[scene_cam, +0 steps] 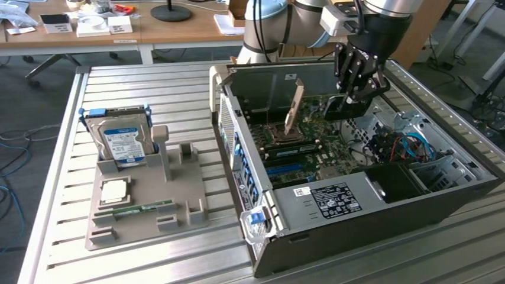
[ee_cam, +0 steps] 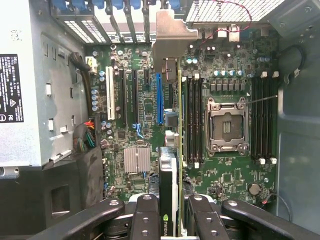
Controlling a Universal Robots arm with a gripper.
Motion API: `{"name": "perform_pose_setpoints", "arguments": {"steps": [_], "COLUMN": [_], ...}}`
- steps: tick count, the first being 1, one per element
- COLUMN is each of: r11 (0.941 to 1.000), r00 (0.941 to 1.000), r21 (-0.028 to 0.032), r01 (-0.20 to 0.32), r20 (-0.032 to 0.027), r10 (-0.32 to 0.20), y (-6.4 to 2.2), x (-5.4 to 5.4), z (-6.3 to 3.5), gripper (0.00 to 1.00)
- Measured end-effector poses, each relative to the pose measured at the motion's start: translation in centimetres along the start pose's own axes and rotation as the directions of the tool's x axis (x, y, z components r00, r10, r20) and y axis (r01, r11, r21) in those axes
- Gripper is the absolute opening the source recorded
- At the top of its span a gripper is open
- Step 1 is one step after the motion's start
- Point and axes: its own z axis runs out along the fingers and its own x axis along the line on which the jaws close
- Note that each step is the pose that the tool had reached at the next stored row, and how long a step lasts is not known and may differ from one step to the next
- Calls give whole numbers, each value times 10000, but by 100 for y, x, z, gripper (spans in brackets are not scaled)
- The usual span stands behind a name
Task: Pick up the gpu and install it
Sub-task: 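Insert the gpu into the slot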
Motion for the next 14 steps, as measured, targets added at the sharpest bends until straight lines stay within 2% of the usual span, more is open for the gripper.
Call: {"name": "perform_pose_setpoints", "arguments": {"steps": [14], "r11": [10000], "r00": [10000], "r21": [1], "r01": [0], "r20": [0], "r10": [0], "y": [22], "x": [2], "z": [27], "gripper": [27]}}
